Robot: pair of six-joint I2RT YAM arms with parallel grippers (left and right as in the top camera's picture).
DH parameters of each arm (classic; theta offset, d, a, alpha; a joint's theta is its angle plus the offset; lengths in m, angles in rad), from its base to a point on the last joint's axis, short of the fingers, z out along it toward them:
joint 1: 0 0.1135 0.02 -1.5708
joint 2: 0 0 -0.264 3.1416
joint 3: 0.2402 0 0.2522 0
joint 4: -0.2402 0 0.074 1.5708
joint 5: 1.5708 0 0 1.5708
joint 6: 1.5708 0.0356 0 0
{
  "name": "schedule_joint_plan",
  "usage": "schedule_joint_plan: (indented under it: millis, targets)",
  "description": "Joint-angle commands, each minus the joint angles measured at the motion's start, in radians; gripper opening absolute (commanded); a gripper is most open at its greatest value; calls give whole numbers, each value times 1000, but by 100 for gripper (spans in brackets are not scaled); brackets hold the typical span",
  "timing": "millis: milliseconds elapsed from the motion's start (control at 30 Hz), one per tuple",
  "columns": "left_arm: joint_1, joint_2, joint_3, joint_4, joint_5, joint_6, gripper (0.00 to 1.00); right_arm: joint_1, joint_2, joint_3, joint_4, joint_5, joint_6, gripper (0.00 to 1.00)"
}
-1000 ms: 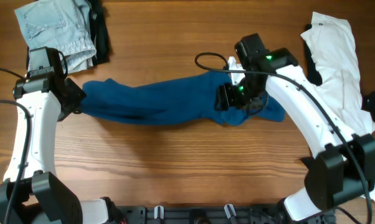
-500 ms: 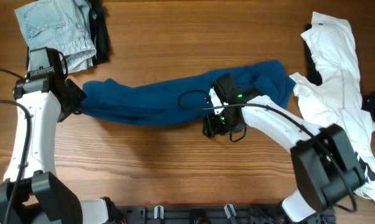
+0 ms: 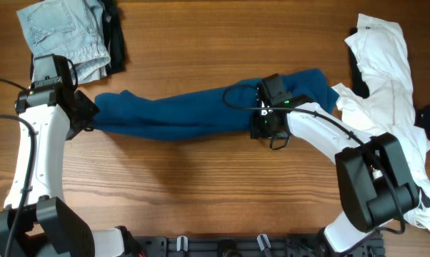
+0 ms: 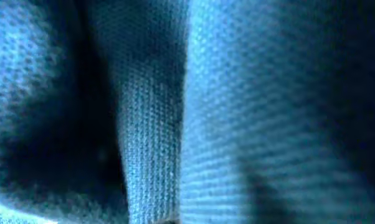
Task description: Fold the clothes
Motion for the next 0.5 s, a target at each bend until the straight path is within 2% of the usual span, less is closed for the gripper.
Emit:
schedule_joint_plan:
  millis: [0, 67, 233, 300, 467]
  targets:
    - [8, -6, 7, 2, -17, -2, 4, -7, 32, 10, 9, -26, -29, 39]
    - [8, -6, 7, 2, -17, -2, 4, -7, 24, 10, -6, -28, -26, 24]
    - [8, -6, 7, 2, -18, -2, 4, -10, -33, 10, -14, -33, -22, 5]
    - [8, -7, 9, 2, -17, -2, 4, -27, -114, 21, -57, -28, -35, 4]
    - [8, -72, 122, -130, -17, 28, 4, -108, -438, 130, -332, 12, -82, 4]
